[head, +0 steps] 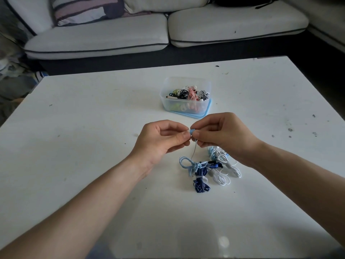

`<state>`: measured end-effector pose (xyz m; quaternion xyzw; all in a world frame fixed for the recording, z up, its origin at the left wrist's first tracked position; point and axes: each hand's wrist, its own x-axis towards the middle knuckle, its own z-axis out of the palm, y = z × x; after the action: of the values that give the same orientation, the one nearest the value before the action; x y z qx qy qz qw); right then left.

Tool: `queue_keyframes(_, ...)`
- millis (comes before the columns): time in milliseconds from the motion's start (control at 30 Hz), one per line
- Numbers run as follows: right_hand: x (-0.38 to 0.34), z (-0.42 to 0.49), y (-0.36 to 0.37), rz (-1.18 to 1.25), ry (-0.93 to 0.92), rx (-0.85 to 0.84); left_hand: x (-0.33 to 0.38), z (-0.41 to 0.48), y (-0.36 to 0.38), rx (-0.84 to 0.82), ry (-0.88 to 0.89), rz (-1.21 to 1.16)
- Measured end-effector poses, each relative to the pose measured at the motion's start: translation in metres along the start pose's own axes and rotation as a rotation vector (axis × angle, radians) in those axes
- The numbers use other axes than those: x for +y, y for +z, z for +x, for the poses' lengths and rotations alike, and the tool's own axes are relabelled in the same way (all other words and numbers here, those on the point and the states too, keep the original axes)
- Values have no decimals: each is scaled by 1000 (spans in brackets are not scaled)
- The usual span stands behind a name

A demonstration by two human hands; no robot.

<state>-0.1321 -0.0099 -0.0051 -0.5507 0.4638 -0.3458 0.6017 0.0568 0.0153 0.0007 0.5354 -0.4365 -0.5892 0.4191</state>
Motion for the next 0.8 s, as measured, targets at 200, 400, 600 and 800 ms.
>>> queue_keyframes(200,-1,0,-1,0,15,-36,0,0,0,10,51,59)
queue_keyframes(400,-1,0,-4,7,31,-78,0,-1,1,-1,88,90)
queue_keyframes(600,-2,1,-3,-31,-29,-26,1,0,-1,-14,48,50)
queue_keyframes(800,0,0,-1,-25,-45,-85,-1,2,-2,-65,-24,-50)
